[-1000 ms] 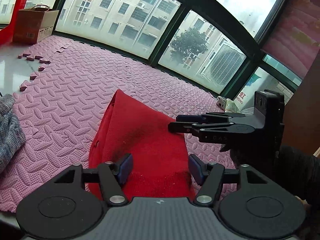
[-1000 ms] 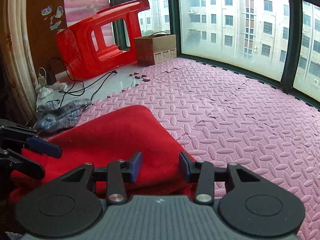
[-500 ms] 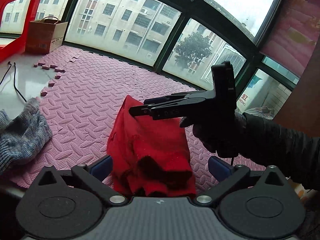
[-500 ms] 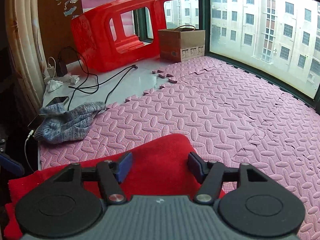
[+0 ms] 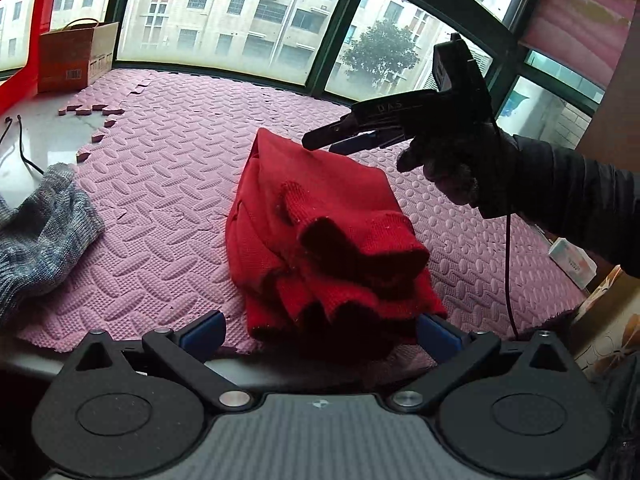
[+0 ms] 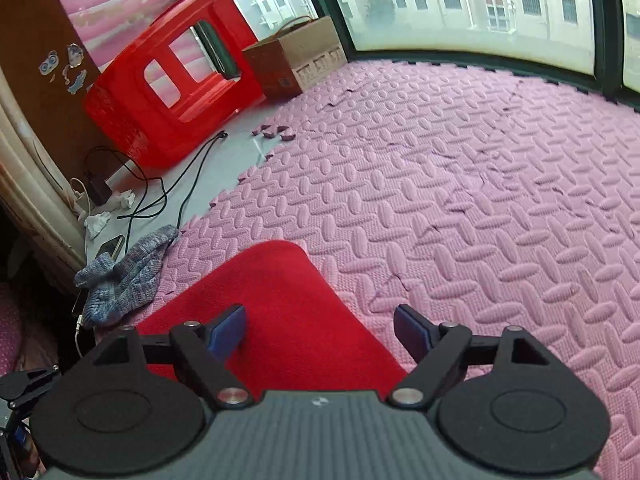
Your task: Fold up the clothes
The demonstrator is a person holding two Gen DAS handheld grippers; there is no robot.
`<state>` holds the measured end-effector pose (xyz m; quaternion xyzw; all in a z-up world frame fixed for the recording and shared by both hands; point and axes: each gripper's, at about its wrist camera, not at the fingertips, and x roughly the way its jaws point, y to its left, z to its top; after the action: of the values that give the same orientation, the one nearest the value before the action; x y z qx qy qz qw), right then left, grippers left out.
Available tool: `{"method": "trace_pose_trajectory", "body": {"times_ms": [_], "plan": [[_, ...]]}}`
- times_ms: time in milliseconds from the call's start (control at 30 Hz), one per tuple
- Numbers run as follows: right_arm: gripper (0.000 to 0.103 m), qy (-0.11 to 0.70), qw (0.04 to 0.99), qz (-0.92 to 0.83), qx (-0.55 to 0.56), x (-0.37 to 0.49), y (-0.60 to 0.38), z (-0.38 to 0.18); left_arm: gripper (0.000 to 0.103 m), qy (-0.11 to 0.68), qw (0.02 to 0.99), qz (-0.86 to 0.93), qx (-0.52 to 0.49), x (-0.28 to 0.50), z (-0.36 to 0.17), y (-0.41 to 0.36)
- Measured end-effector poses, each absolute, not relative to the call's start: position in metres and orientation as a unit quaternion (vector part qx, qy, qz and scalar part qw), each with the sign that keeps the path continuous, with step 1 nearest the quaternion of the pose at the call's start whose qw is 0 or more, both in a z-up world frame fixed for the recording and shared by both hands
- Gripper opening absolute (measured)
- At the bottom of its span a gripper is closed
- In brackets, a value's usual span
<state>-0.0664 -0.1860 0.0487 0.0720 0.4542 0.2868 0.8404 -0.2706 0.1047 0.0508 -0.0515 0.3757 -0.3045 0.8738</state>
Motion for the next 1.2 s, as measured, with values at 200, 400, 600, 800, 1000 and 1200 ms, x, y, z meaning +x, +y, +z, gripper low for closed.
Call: {"method": "trace_pose_trajectory", "body": {"times_ms": [200,400,600,800,1000,1200], "plan": [[0.080,0.485,0.816,0.301,0.094,-0.072,-0.200,0.039,0.096,0.369,0.880,-0.297,-0.029,-0.261,0.048,0.108],[0.079,0.491,0.812,0.299,0.095,-0.096,-0.213,0.043,0.090,0.360,0.890,-0.279,-0.019,-0.245,0.048,0.122],[0.079,0.486,0.817,0.280,0.135,-0.141,-0.242,0.043,0.090,0.344,0.901,-0.262,-0.011,-0.223,0.051,0.132],[0.079,0.455,0.844,0.230,0.165,-0.187,-0.269,0.050,0.090,0.343,0.899,-0.269,-0.030,-0.185,0.050,0.133],[0.079,0.395,0.885,0.233,0.081,-0.211,-0.246,0.092,0.094,0.345,0.903,-0.252,-0.042,-0.182,0.057,0.146],[0.070,0.345,0.883,0.317,-0.012,-0.217,-0.175,0.117,0.103,0.333,0.913,-0.225,-0.074,-0.193,0.072,0.159]]}}
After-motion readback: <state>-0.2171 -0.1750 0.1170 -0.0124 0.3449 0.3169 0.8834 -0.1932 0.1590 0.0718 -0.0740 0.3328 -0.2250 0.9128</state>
